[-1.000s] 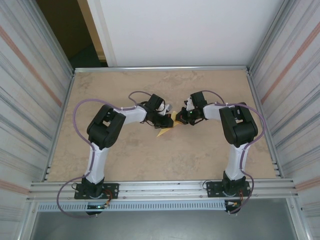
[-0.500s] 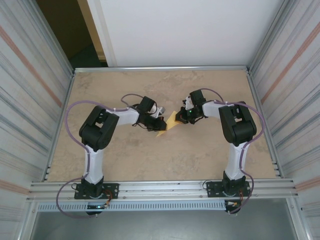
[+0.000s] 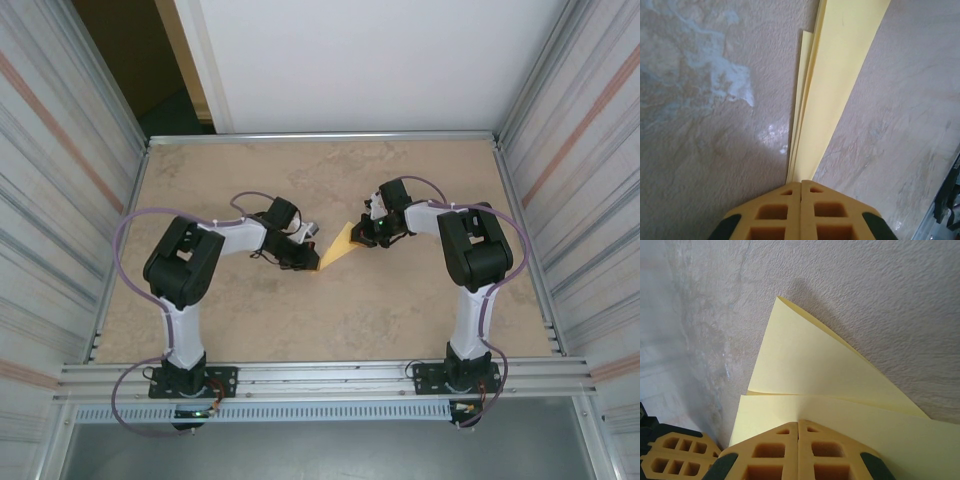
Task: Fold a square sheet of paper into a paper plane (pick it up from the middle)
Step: Fold the wing for the fifth time at the center of the table.
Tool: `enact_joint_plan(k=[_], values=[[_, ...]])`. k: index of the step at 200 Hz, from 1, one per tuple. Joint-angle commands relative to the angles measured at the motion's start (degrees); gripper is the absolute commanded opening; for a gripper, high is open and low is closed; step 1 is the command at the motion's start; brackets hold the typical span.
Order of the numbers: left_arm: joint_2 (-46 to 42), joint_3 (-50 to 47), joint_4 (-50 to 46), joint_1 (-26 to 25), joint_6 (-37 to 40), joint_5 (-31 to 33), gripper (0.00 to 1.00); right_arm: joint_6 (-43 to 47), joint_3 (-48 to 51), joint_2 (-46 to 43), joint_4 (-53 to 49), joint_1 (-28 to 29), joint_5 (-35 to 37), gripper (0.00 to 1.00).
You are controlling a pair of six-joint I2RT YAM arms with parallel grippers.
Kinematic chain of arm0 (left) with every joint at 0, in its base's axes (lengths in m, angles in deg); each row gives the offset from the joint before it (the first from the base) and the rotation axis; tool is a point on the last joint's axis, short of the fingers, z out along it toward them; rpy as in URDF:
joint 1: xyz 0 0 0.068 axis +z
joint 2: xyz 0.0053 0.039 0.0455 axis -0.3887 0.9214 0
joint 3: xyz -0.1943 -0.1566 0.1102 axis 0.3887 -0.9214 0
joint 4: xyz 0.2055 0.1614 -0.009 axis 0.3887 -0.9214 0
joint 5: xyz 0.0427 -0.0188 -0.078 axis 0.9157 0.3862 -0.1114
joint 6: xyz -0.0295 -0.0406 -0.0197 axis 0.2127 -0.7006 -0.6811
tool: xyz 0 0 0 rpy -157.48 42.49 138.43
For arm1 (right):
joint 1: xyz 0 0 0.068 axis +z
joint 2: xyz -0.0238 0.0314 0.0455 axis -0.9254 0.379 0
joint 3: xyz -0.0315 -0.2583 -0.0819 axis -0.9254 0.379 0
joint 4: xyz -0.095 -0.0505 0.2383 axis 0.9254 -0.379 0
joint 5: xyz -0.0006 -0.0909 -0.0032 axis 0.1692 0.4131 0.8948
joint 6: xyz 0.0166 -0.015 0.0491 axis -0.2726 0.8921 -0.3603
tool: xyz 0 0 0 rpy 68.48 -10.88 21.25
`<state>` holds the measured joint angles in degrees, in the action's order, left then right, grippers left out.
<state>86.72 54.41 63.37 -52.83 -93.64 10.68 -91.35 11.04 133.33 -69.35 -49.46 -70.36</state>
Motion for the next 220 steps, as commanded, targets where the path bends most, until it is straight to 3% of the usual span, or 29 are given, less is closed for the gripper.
enact_joint_plan(k=[1, 73, 109, 149, 183, 201, 220], values=[[-0.27, -1.88, -14.15, 0.42, 3.61, 6.58, 0.0, 1.97, 3.14, 5.6, -9.41, -1.37, 14.39, 0.0], [-5.1, 6.87, -3.78, -2.58, -2.03, 2.32, 0.01, 1.76, 2.53, 6.11, -9.51, -0.99, 14.02, 0.0], [-2.32, 8.81, -2.62, -3.87, -3.98, 5.48, 0.02, 2.17, 2.4, 5.18, -9.37, -1.01, 12.48, 0.02], [-9.75, 1.96, 3.22, -0.77, -9.29, 9.17, 0.14, 3.09, -1.21, -3.12, -12.65, 0.41, 7.74, 0.14], [-18.88, -6.6, 7.13, 2.12, -13.73, 13.65, 0.35, 4.92, -6.47, -11.15, -17.34, 3.27, 8.24, 0.36], [-22.95, -10.11, 7.39, 3.42, -14.93, 15.81, 0.49, 4.88, -7.85, -13.86, -19.84, 5.21, 12.77, 0.45], [-26.58, -12.6, 5.92, 4.43, -14.94, 18.59, 0.6, 2.49, -8.79, -15.34, -23.51, 8.66, 25.27, 0.56]])
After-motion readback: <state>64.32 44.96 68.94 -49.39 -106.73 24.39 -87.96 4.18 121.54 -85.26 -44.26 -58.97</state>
